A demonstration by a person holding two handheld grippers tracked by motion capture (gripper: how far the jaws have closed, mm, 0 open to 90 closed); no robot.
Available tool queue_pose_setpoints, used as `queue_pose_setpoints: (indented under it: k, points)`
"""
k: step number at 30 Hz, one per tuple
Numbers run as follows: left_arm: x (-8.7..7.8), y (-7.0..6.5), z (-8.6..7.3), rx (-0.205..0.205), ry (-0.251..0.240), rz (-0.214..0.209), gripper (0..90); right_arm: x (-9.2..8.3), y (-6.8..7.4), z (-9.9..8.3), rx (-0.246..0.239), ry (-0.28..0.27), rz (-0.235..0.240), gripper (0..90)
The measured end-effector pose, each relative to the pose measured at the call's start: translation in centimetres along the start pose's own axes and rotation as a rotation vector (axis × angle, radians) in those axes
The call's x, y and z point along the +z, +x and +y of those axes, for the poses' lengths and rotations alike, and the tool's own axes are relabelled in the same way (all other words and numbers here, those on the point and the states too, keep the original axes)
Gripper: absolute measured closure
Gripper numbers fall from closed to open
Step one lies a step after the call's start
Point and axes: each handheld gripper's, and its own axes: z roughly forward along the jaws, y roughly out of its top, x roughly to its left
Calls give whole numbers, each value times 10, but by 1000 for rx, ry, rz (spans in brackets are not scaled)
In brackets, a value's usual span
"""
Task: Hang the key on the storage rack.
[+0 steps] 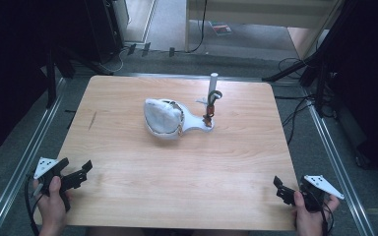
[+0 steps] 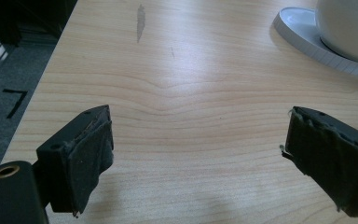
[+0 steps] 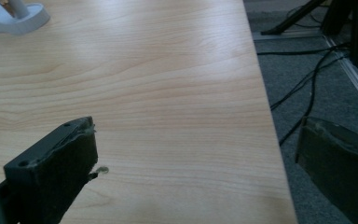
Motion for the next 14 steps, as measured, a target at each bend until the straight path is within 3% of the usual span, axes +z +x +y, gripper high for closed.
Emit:
queue_pose_setpoints:
  k: [3, 9, 14]
  points:
    - [0, 0, 0, 5, 2, -2, 82, 4, 1, -5, 20, -14, 29, 0]
    - [0, -1, 0, 9, 6, 1, 82, 4, 1, -6, 23, -39, 20, 0]
    - [1, -1, 0, 9, 4, 5, 82, 4, 1, -5, 24, -28, 15, 0]
